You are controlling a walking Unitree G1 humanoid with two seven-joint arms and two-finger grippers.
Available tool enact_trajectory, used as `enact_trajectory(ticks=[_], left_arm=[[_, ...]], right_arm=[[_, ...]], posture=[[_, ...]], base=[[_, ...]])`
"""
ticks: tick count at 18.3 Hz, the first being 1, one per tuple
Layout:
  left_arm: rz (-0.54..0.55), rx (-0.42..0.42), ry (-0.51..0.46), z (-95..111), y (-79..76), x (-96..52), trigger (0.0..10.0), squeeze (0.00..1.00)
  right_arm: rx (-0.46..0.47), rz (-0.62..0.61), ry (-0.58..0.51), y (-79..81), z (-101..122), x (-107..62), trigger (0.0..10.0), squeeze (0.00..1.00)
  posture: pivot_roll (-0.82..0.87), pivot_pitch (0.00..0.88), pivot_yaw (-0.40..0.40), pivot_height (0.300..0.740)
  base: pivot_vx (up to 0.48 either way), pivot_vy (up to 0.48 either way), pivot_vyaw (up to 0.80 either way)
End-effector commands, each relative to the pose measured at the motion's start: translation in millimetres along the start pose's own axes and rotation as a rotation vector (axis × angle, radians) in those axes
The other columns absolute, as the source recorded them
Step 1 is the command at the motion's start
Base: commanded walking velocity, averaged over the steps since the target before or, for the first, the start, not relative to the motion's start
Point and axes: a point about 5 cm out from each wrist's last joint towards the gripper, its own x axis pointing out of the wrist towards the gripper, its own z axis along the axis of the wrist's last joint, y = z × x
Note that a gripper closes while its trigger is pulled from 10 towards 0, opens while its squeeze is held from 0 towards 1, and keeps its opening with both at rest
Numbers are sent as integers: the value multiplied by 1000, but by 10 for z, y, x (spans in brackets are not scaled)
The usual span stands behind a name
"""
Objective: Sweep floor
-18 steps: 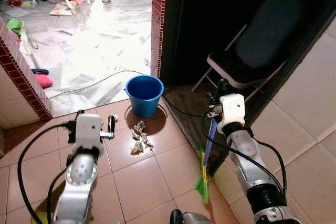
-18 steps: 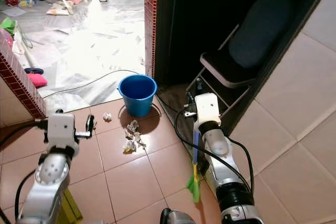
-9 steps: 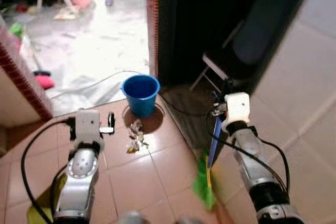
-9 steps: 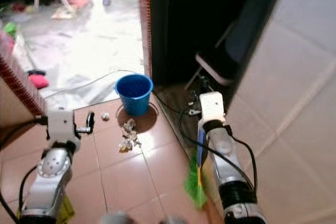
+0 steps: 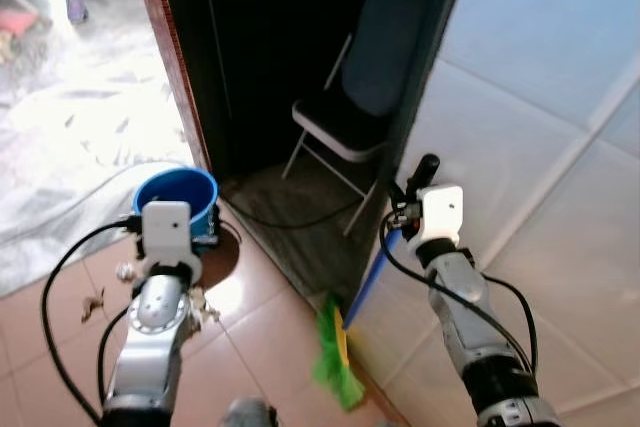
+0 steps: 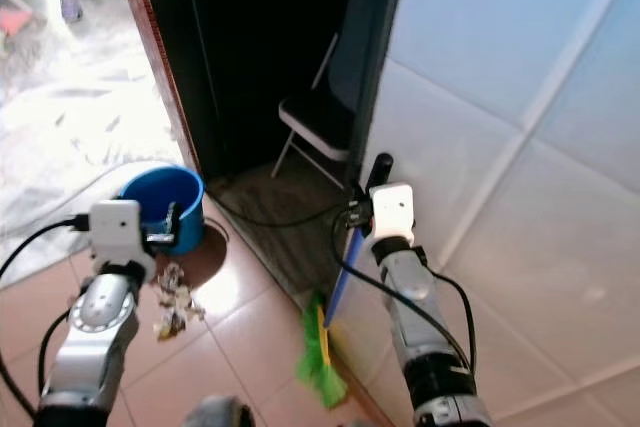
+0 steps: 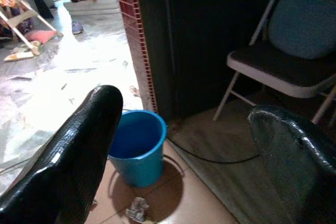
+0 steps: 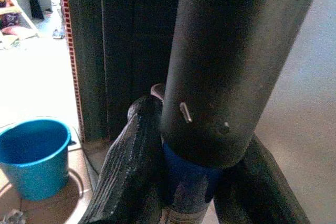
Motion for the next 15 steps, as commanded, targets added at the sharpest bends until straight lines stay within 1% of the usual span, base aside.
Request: enact_trajectory(ticks=[1, 5, 7, 15], left_arm=[[17, 34, 13, -31, 48, -5, 10000, 0], [2, 37, 27, -45, 12, -7, 10000, 0], [-3, 55, 24, -46, 16, -4, 10000, 0], [-21, 74, 53, -98, 10, -2, 10000, 0]], right_arm=[[-122, -18, -18, -140, 87, 28, 10000, 0], [-117, -16, -15, -143, 84, 22, 10000, 0], [-106, -12, -13, -129, 76, 20, 10000, 0], [-97, -34, 4, -103, 46, 8, 10000, 0]], posture=[[4, 39, -41, 740], [2, 41, -41, 740], [4, 38, -40, 740], [2, 37, -28, 740]], base=[[0, 0, 0], [0, 0, 0], [0, 0, 0], [0, 0, 0]])
